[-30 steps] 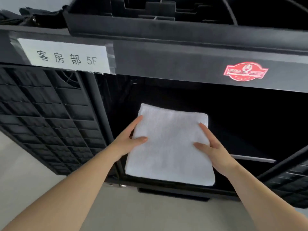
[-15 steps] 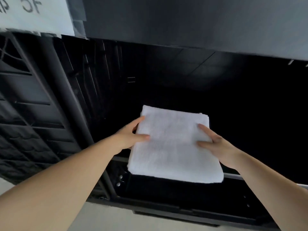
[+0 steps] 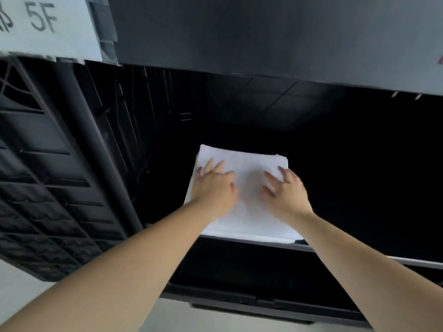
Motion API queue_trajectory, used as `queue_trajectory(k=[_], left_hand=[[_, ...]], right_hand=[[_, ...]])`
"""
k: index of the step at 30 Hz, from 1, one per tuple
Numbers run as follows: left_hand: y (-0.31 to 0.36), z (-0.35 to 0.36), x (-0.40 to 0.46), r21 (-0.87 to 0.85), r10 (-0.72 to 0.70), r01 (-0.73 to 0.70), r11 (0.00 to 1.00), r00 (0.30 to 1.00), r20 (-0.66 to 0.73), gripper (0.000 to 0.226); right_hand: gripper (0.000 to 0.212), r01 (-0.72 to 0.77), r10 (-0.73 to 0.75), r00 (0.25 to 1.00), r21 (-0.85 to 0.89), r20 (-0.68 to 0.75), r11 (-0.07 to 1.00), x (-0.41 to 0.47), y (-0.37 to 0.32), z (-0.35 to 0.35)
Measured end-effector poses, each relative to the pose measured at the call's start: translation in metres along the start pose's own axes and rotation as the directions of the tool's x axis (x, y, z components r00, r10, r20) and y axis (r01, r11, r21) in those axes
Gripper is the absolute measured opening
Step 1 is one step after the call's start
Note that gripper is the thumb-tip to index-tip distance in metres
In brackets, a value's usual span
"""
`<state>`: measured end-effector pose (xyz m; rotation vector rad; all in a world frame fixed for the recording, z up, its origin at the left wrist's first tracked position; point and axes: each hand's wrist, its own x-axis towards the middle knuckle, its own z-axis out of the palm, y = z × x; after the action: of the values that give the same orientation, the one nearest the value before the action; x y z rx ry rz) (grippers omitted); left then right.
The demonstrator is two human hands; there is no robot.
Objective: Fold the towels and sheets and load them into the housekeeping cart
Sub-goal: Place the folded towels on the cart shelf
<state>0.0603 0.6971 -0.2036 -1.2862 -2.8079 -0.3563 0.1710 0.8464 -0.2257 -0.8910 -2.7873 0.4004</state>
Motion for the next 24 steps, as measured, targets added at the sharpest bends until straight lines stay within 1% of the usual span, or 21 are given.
queue_trajectory(k=[1, 2, 4, 5, 8, 10, 12, 13, 16, 20, 22, 24], left_hand=[[0.012, 0.005, 0.000, 0.019, 0.050, -0.051, 0.998, 0.997, 0.064, 0.047], [0.020, 0.012, 0.000, 0.039, 0.067, -0.073, 0.997, 0.988, 0.140, 0.051], [0.023, 0.027, -0.002, 0.096, 0.043, -0.068, 0.993, 0.968, 0.246, 0.059], [0.020, 0.034, -0.003, 0.121, 0.020, -0.053, 0.991, 0.966, 0.258, 0.060], [0.006, 0.043, -0.006, 0.132, -0.035, 0.004, 0.991, 0.972, 0.233, 0.057], [0.000, 0.046, -0.006, 0.145, -0.061, 0.030, 0.989, 0.974, 0.219, 0.060], [-0.006, 0.046, -0.006, 0.142, -0.064, 0.035, 0.989, 0.977, 0.204, 0.063], [-0.008, 0.046, -0.006, 0.136, -0.061, 0.034, 0.990, 0.978, 0.200, 0.063], [-0.016, 0.045, -0.006, 0.131, -0.051, 0.025, 0.991, 0.979, 0.196, 0.063], [-0.044, 0.041, -0.002, 0.136, -0.060, 0.033, 0.990, 0.978, 0.200, 0.063], [-0.054, 0.038, 0.002, 0.140, -0.067, 0.039, 0.989, 0.978, 0.198, 0.063], [-0.057, 0.038, 0.002, 0.139, -0.068, 0.043, 0.989, 0.981, 0.180, 0.063]], right_hand=[[0.051, 0.097, -0.096, 0.995, -0.030, 0.031, 0.995, -0.002, -0.012, 0.003], [0.052, 0.163, -0.160, 0.984, -0.030, 0.084, 0.986, -0.005, -0.023, 0.008], [0.058, 0.206, -0.200, 0.964, -0.019, 0.177, 0.978, -0.011, -0.034, 0.019], [0.058, 0.205, -0.195, 0.959, -0.028, 0.205, 0.978, -0.012, -0.034, 0.024], [0.057, 0.168, -0.130, 0.960, -0.139, 0.247, 0.976, -0.009, -0.022, 0.026], [0.062, 0.098, -0.046, 0.966, -0.196, 0.256, 0.976, -0.007, -0.010, 0.022], [0.069, 0.013, 0.033, 0.964, -0.168, 0.266, 0.986, -0.006, -0.001, 0.018], [0.071, -0.007, 0.048, 0.962, -0.150, 0.268, 0.989, -0.007, 0.001, 0.018], [0.072, -0.004, 0.039, 0.965, -0.132, 0.259, 0.991, -0.005, -0.004, 0.022], [0.069, 0.021, 0.009, 0.965, -0.112, 0.261, 0.994, 0.006, -0.027, 0.033], [0.068, 0.023, 0.015, 0.968, -0.152, 0.249, 0.988, 0.012, -0.037, 0.034], [0.067, 0.054, -0.006, 0.980, -0.233, 0.200, 0.971, 0.014, -0.047, 0.034]])
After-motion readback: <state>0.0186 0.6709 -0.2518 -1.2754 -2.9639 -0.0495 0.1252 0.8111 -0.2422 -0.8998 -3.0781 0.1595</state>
